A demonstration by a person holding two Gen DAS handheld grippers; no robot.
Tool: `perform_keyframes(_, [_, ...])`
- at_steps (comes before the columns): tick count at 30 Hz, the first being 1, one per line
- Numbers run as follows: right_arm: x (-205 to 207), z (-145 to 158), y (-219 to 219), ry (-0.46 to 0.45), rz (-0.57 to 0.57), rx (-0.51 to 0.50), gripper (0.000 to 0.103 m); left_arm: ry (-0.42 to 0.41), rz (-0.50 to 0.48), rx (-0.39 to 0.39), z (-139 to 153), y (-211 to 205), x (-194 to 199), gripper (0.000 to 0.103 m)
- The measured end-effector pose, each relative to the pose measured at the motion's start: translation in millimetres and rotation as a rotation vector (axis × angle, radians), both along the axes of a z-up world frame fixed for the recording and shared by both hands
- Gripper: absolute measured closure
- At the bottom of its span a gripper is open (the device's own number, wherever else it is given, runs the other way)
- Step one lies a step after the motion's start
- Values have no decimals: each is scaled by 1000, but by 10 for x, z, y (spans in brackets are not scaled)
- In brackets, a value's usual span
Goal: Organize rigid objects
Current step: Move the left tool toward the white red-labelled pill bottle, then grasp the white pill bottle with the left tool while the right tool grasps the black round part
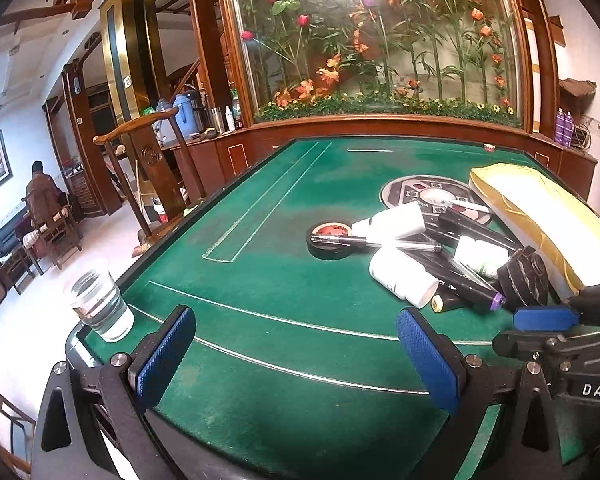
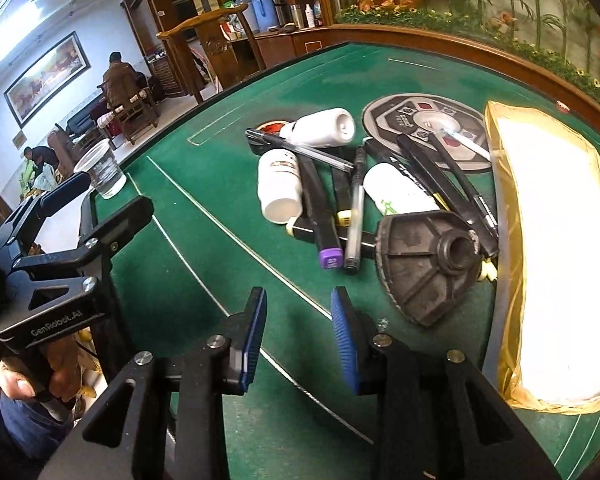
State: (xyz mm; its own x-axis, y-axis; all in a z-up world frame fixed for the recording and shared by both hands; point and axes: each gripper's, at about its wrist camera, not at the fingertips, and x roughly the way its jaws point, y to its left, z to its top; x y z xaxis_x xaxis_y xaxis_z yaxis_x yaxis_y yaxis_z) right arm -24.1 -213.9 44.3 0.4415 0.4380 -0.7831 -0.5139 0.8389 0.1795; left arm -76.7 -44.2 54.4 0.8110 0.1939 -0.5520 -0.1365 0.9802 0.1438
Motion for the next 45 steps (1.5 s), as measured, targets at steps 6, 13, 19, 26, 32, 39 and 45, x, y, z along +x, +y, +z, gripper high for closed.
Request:
perform_keyframes(6, [86, -36, -85, 16, -49, -22, 81, 101, -56, -151, -71, 157, 180, 1])
perform_keyframes(13, [170, -40, -112, 29, -56, 1, 81, 193, -107, -329, -66, 303, 405, 4])
perform_keyframes(19, [146, 162, -189, -15, -64, 43, 81, 301, -127, -505, -105, 350, 693, 14])
perform_keyframes(26, [100, 116, -334, 1, -85, 91, 81, 432, -93, -597, -212, 168, 1062, 24])
perform_keyframes(32, [58, 164, -484, -8, -102, 125, 81, 487, -37, -625, -309, 89, 1284, 35])
perform_keyframes(39, [50, 196, -621, -10, -119, 140, 74, 493, -52, -539, -350, -101, 1421, 61])
perform_keyframes(45, [23, 254, -510, -88, -64, 15, 39, 476, -98, -460, -335, -70, 1276, 64])
